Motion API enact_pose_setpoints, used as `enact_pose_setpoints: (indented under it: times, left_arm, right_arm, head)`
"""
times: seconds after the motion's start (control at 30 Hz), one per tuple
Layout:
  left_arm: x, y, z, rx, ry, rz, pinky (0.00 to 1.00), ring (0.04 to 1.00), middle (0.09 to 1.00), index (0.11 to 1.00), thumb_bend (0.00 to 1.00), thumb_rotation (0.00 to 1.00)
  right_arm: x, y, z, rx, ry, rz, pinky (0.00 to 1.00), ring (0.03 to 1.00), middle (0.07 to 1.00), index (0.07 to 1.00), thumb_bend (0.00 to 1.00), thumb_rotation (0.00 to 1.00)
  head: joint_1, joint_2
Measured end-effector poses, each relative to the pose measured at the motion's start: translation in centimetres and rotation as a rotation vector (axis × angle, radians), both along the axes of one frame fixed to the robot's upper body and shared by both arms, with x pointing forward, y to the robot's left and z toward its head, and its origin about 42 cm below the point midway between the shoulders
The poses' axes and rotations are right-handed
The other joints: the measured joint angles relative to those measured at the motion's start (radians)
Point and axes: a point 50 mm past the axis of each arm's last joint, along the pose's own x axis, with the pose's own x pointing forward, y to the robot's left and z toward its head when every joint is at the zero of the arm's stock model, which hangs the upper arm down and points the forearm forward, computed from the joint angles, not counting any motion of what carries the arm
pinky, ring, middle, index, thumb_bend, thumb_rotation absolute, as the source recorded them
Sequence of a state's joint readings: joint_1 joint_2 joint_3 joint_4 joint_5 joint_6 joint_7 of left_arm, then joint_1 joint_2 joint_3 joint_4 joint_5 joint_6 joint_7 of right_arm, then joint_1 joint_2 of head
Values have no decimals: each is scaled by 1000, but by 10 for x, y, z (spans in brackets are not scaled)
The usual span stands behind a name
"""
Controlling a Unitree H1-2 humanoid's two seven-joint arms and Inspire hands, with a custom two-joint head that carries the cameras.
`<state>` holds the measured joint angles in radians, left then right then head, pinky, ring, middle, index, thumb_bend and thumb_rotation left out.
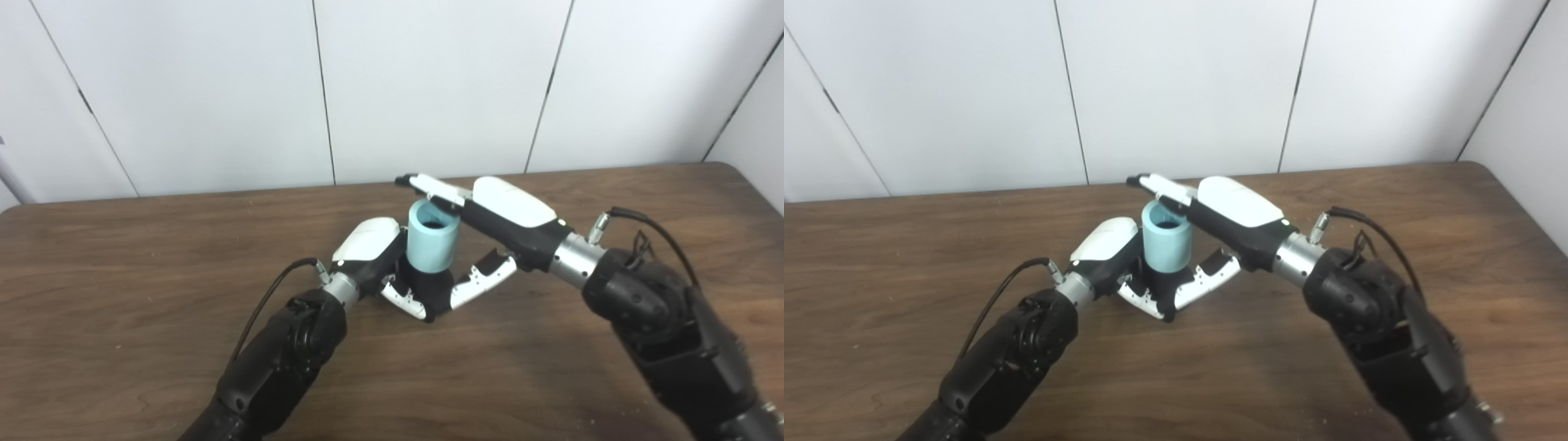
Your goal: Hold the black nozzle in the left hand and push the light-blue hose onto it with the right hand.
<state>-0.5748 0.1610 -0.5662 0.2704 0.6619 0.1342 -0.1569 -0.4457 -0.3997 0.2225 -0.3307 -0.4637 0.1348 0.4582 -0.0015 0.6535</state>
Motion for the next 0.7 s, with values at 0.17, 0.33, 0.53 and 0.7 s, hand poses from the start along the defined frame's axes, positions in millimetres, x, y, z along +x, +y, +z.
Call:
enact_pose_setpoints:
  times: [0.17, 0.33, 0.53, 0.7]
  left_arm:
    - [0, -1, 0, -2, 1, -1, 536, 531, 513, 469, 523, 0]
    - [0, -1, 0, -2, 2, 0, 497, 515, 504, 475, 525, 0]
    - [0, -3, -1, 1, 3, 0, 456, 481, 473, 490, 527, 0]
    - [0, -3, -1, -1, 3, 1, 474, 493, 487, 484, 526, 0]
  right_arm:
    - [5, -11, 5, 64, -3, -122, 778, 920, 994, 1000, 721, 209]
    - [4, -23, 4, 125, 5, -159, 707, 899, 980, 1000, 764, 179]
    - [-3, -38, -12, 205, 42, -205, 687, 879, 990, 1000, 800, 162]
    - [-12, -41, -31, 228, 124, -209, 687, 889, 998, 1000, 819, 148]
  head:
    - [8, -9]
    - [32, -18]
    - [86, -31]
    - [89, -31]
